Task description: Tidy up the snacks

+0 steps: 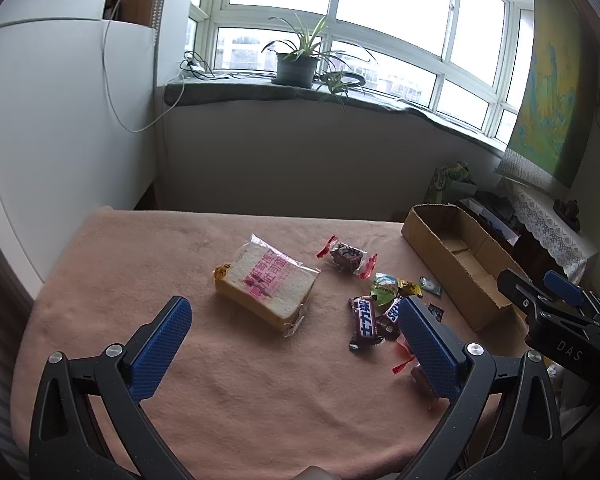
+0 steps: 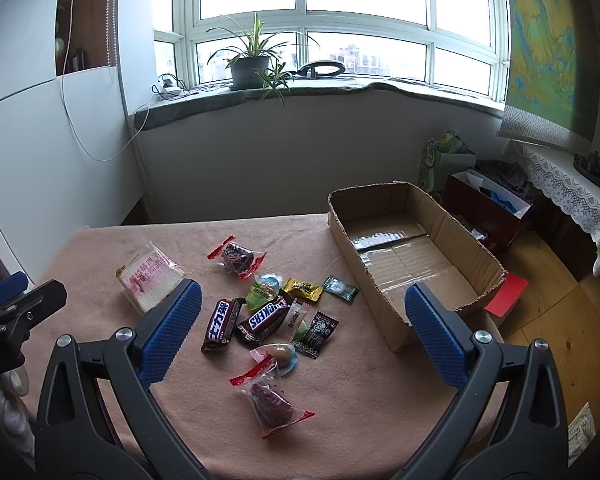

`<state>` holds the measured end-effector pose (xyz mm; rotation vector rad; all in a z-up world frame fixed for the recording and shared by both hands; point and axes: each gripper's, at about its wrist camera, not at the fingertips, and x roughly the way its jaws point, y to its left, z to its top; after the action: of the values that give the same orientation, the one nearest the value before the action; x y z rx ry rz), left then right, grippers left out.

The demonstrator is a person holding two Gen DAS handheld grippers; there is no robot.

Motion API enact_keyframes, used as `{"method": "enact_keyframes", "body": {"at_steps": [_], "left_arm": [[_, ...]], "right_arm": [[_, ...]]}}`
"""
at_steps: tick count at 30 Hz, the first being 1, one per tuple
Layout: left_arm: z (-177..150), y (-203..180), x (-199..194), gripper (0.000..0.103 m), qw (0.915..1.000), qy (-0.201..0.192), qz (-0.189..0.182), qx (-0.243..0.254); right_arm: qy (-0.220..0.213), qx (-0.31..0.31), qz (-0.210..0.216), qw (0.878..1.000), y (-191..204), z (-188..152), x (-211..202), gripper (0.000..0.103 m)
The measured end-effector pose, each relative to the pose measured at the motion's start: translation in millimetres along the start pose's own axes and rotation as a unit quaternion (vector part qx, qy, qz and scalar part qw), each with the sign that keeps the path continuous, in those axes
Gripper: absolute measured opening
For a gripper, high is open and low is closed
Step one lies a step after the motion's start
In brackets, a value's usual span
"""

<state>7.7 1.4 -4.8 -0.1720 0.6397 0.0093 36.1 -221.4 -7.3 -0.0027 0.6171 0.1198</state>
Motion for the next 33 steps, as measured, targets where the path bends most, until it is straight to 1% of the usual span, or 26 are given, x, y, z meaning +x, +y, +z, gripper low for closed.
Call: {"method": "enact_keyframes", "body": {"at_steps": [5,10,15,18,21,23,25,27,29,33], "left_arm": [[-3.6,-2.8,6.5,0.102,0.9999,0.009,-0.004,0.003],[-8.4,-3.8,18.1,0.102,0.9994,0.029,-0.017,0.005],[-13.9,-11.4,29.0,0.101,0.9985,0.044,-0.032,0.012],[-17.5,-15.1,36.5,0.096,0.9974,0.055,-0.044,0.016],[-20.0,-18.5,45.1,0.092,0.9957,0.07,-0.058,0.017],[-21.4,-20.9,52.1,0.084,0.9942,0.082,-0.067,0.019],[-21.9,-24.3,59.6,0.081,0.9928,0.092,-0.073,0.019],[-22.8,-28.1,67.3,0.078,0.9913,0.103,-0.08,0.02],[-24.8,-32.2,77.1,0.073,0.989,0.117,-0.089,0.021],[-27.9,-39.4,97.7,0.068,0.9844,0.142,-0.102,0.02]], "right_arm": [[0.011,0.005,-0.001,1.0,-9.3,-10.1,4.0,0.103],[0.035,0.015,0.014,0.999,-24.0,-21.1,7.2,0.103],[0.046,0.012,0.021,0.999,-38.9,-33.0,7.3,0.103],[0.057,0.008,0.029,0.998,-45.5,-38.5,9.4,0.103],[0.075,0.012,0.059,0.995,-49.3,-44.4,14.3,0.103],[0.089,0.015,0.083,0.992,-48.4,-49.7,19.1,0.103],[0.098,0.011,0.096,0.99,-44.7,-55.2,23.5,0.103],[0.105,0.001,0.103,0.989,-38.9,-59.1,27.9,0.101],[0.113,-0.01,0.115,0.987,-31.9,-63.0,32.5,0.095],[0.129,-0.035,0.131,0.982,-17.5,-68.3,43.5,0.094]]}}
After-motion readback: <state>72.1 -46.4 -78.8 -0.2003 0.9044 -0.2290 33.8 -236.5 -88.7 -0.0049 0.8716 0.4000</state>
